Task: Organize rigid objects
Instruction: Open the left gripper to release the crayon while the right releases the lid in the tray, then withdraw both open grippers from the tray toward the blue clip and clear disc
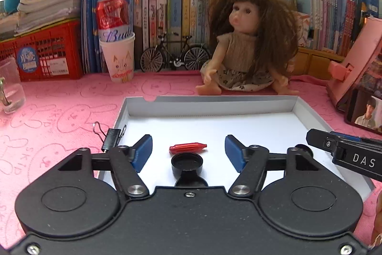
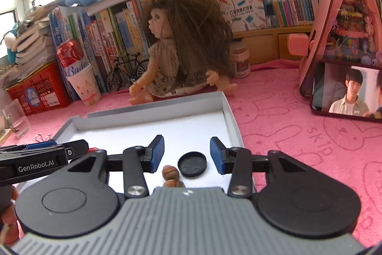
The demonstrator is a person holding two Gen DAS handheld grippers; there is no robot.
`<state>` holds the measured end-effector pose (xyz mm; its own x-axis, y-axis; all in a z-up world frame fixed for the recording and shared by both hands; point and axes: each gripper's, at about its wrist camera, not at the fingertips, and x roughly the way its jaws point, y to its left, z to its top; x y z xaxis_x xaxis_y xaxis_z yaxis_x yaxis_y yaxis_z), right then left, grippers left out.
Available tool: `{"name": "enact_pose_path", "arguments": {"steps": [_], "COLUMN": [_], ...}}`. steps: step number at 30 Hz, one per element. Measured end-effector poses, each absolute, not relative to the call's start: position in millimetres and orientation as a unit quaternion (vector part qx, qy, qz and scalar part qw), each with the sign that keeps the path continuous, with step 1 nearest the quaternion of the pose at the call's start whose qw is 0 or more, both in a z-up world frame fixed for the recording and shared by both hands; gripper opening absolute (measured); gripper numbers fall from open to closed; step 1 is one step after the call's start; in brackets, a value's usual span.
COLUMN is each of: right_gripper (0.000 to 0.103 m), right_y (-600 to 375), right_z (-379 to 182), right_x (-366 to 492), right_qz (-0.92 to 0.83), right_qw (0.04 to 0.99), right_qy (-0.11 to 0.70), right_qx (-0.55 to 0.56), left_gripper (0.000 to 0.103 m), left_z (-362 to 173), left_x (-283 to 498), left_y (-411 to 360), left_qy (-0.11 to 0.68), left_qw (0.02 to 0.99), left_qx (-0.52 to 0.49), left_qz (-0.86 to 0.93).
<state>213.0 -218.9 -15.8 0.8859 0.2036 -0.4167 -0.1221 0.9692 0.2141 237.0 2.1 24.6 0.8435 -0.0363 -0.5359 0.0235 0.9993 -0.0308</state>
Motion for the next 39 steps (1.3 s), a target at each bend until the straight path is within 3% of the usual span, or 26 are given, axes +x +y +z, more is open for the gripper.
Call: {"name": "enact_pose_path", "arguments": {"steps": [19,39], "right_gripper": [0.080,0.085], "right_y": [-213,-231], "right_z": [1,-6], "right_x": [134,56], "right_qz": [0.124,0.162], "right_qw": [0.972,0.969], "right_qy": [0.197,0.186], "right_qx": [0.038,0.020], "left_gripper": [0.074,0.074], "left_z": [44,33], "left_x": [141,59], "left_y": [-3,1], "left_qy": [0.254,0.260], "left_qw": [0.965,0.959], "left_qx": [-0.012,0.002], "left_qz": [-0.067,-0.110]}}
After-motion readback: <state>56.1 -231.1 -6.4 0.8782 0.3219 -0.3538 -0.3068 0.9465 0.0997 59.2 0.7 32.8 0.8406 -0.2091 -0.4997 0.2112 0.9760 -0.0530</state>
